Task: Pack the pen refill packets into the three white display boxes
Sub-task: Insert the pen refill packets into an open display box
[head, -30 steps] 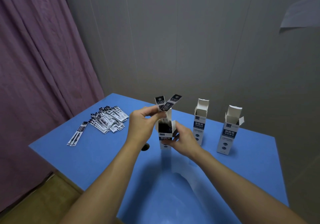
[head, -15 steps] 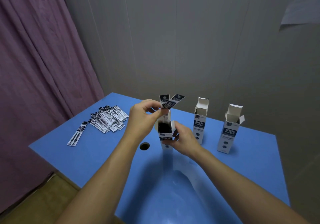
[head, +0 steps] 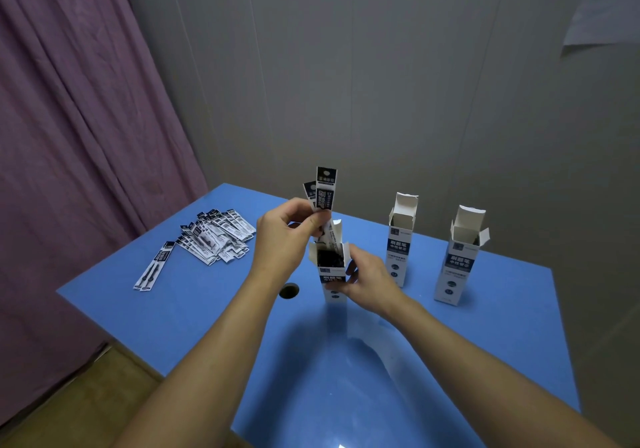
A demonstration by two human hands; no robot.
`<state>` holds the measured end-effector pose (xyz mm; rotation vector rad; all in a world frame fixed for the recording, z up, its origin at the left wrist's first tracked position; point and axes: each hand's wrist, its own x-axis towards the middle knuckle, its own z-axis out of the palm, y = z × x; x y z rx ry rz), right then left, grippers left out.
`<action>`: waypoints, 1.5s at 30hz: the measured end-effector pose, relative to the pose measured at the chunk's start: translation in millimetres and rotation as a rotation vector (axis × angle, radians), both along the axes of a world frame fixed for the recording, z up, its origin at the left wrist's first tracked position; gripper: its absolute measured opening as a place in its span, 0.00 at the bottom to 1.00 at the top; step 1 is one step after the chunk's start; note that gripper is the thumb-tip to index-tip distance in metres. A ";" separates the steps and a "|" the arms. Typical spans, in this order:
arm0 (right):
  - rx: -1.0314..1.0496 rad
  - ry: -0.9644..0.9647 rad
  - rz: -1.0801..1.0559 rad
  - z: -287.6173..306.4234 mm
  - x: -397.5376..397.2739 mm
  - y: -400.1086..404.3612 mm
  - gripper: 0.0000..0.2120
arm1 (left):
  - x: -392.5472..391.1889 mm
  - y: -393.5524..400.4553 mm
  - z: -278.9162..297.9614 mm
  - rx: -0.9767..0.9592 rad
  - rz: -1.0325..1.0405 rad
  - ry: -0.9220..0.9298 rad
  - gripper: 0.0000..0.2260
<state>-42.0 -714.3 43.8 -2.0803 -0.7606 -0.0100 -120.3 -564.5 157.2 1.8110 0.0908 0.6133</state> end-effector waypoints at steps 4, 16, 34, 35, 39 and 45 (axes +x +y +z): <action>-0.011 -0.016 0.005 -1.6 0.3 0.7 0.19 | -0.6 2.0 -0.9 0.010 0.012 -0.008 0.03; -0.054 -0.044 -0.001 -3.2 -0.9 0.5 0.21 | -0.5 4.6 -13.9 -0.093 0.007 -0.015 0.05; -0.095 -0.065 0.004 -6.8 3.1 1.0 0.22 | 1.7 3.1 -11.4 0.093 0.045 -0.015 0.06; -0.100 -0.065 0.006 -6.6 3.1 0.8 0.22 | 1.9 3.0 -10.7 0.086 0.037 -0.006 0.06; -0.115 -0.060 0.023 -6.6 2.1 0.8 0.21 | 2.5 5.6 -9.0 0.114 0.010 0.022 0.03; -0.133 -0.065 0.028 -6.3 3.2 0.0 0.21 | 1.7 12.3 -4.1 0.221 -0.001 0.054 0.04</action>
